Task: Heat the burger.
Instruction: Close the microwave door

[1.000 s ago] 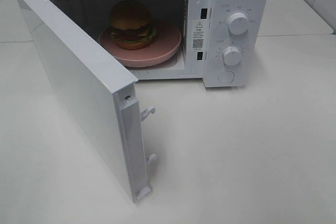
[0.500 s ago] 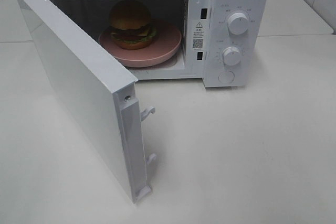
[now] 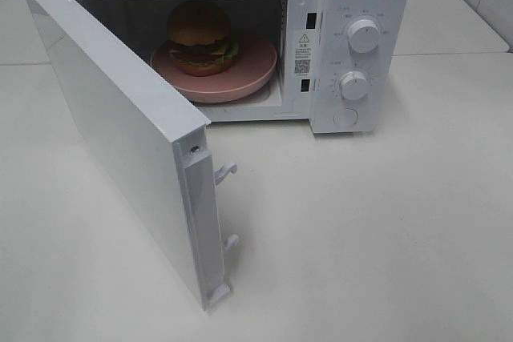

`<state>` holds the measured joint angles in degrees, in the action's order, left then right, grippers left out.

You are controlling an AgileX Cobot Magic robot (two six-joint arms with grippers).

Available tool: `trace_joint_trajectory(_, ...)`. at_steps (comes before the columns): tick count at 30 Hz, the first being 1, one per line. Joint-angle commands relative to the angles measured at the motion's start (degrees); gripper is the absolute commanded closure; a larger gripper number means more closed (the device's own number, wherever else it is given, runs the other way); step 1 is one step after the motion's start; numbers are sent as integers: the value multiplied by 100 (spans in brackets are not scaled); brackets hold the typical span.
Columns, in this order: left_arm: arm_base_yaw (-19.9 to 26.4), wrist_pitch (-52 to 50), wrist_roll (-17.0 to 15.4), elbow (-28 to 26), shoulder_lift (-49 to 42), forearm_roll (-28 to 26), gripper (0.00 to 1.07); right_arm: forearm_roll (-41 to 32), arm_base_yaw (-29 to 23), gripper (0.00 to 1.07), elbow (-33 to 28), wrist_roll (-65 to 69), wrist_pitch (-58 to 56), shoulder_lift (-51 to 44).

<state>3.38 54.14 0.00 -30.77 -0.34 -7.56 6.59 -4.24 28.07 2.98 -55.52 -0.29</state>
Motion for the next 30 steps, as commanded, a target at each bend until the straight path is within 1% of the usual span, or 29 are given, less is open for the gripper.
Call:
trace_joint_trajectory(1,11,-476,0,-52,-23,-34,21,17,34,31,-6,-17,46,-160)
trace_joint_trajectory(2,11,-653,0,-52,-23,-11,24,17,34,31,-6,-17,46,-160)
trace_joint_trajectory(3,11,-951,0,-46,-23,69,35,17,34,31,-6,-17,46,-160)
trace_joint_trajectory(4,11,-951,0,-46,-23,69,35,17,34,31,-6,-17,46,-160)
trace_joint_trajectory(5,11,-1295,0,-6,-23,126,52,17,34,31,-6,-17,46,-160)
trace_joint_trajectory(6,11,-1427,0,23,-23,138,61,17,34,31,-6,-17,46,-160)
trace_joint_trajectory(7,11,-1427,0,23,-23,138,61,17,34,31,-6,-17,46,-160)
trace_joint_trajectory(8,11,-1782,0,132,-23,138,81,17,34,31,-6,-17,46,-160)
trace_joint_trajectory(9,11,-1988,0,212,-23,138,92,17,34,31,-6,-17,46,-160)
trace_joint_trajectory(10,11,-1988,0,212,-23,138,92,17,34,31,-6,-17,46,-160)
trace_joint_trajectory(11,11,-2286,0,378,-11,138,107,17,34,31,-6,-17,46,-160)
trace_joint_trajectory(13,11,-2435,0,470,17,138,107,17,34,31,-6,-17,46,-160)
trace_joint_trajectory(14,11,-2693,0,670,126,97,107,17,34,31,-6,-17,46,-160)
trace_joint_trajectory(15,11,-2693,0,670,126,97,107,17,34,31,-6,-17,46,-160)
trace_joint_trajectory(17,11,-3392,0,1003,590,92,107,17,34,31,-6,-17,46,-160)
trace_joint_trajectory(20,11,-3575,0,1071,751,92,107,17,34,31,-6,-17,46,-160)
trace_joint_trajectory(22,11,-4269,0,1295,1266,40,107,17,34,31,-6,-17,46,-160)
trace_joint_trajectory(23,11,-4269,0,1295,1266,40,107,17,34,31,-6,-17,46,-160)
trace_joint_trajectory(25,11,-5202,0,1490,2040,40,107,17,34,31,-6,-17,46,-160)
trace_joint_trajectory(26,11,-5202,0,1490,2040,40,107,17,34,31,-6,-17,46,-160)
trace_joint_trajectory(27,11,-5466,0,1536,2240,40,107,17,34,31,-6,-17,46,-160)
trace_joint_trajectory(28,11,-5987,0,1639,2595,40,107,17,34,31,-6,-17,46,-160)
trace_joint_trajectory(29,11,-5987,0,1639,2595,40,107,17,34,31,-6,-17,46,-160)
trace_joint_trajectory(30,11,-6268,0,1684,2790,40,107,17,34,31,-6,-17,46,-160)
